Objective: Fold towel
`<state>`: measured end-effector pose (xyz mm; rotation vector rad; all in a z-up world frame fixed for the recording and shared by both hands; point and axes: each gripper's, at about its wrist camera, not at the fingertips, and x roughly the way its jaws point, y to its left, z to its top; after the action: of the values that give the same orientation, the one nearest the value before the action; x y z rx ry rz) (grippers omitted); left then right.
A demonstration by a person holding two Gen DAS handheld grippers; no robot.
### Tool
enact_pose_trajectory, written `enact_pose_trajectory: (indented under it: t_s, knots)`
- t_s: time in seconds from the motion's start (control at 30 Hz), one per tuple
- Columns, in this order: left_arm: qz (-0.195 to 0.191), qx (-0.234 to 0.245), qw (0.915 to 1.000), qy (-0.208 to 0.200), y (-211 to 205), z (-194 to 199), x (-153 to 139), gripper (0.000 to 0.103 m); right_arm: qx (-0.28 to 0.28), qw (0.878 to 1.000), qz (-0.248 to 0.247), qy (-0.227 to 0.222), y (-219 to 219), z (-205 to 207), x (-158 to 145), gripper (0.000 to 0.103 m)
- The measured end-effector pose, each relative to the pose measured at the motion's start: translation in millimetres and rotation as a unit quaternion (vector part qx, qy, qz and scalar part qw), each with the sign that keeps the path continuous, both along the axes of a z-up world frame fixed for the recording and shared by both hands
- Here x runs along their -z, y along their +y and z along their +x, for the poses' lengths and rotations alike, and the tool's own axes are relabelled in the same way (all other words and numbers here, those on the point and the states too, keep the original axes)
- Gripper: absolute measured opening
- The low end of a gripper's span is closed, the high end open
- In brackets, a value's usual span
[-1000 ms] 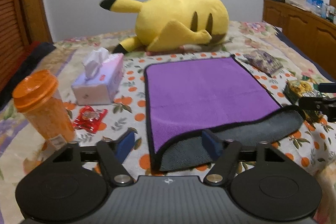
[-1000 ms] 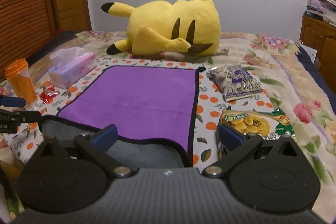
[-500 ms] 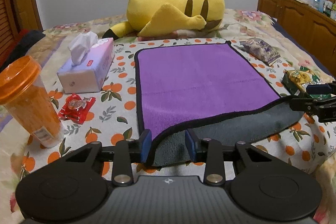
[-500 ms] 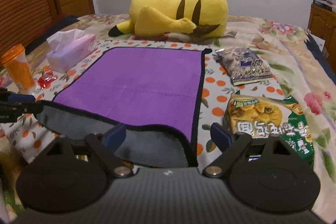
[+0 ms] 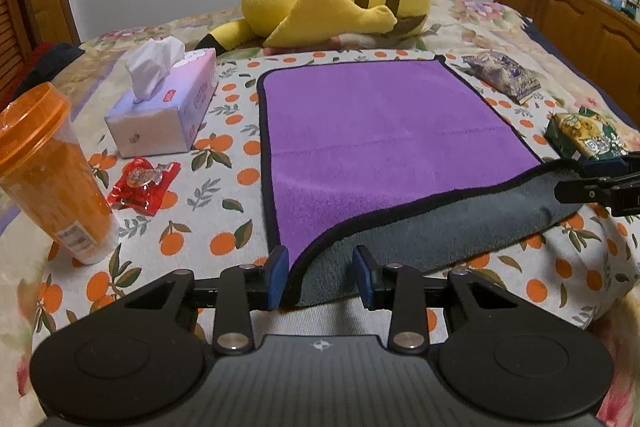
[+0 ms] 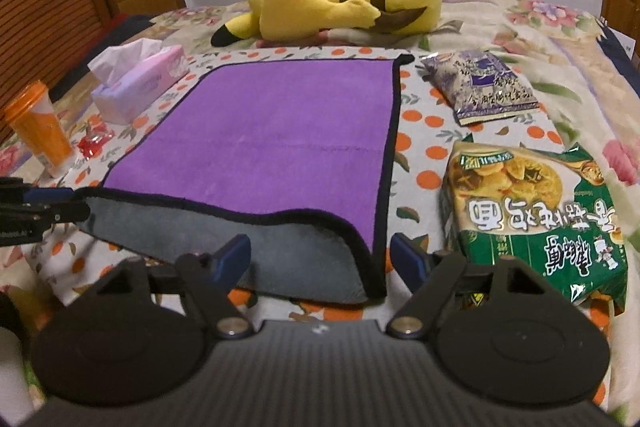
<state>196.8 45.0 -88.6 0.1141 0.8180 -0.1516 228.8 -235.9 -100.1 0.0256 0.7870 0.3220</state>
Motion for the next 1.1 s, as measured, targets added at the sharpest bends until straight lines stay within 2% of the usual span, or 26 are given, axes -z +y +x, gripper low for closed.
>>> enact_pose_trajectory:
  t_s: [0.07,0.13,0.2,0.3,0.37,0.53,0.57,0.6,0.87,1.1]
  knots:
    - [0.002,0.002,1.0000,0.007,-1,1,2,0.037,-0.002,1.000,0.001,0.004,-1,1,0,0.069]
    - [0.003,0.007,0.9999,0.011,-2,0,4,0.031,-0.005,1.000,0.002,0.007,-1,1,0,0.066]
    - [0.002,0.012,0.9998,0.014,-3,0,4,0.028,-0.011,1.000,0.003,0.012,-1,1,1,0.058]
    - [0.001,0.018,0.9997,0.016,-5,-1,5,0.018,-0.016,1.000,-0.004,0.015,0,1,2,0.042]
    - [0.002,0.020,0.9997,0.017,-5,-1,6,0.017,-0.016,1.000,-0.013,0.016,0,1,4,0.027]
    - [0.000,0.024,0.9996,0.015,-6,-2,6,0.014,-0.015,1.000,-0.019,0.013,-4,2,5,0.018]
    - [-0.001,0.025,0.9996,0.014,-6,-2,6,0.013,-0.015,1.000,-0.020,0.012,-4,2,5,0.009]
    - [-0.005,0.028,0.9995,0.013,-6,-2,6,0.013,-0.015,1.000,-0.022,0.011,-5,3,5,0.006]
    - [-0.009,0.028,0.9996,0.001,-6,-4,0,0.012,-0.014,1.000,-0.018,-0.004,-7,3,1,0.005]
    - [-0.019,0.024,0.9990,-0.031,-6,-10,-14,0.010,-0.009,0.999,-0.009,-0.030,-10,2,-7,0.005]
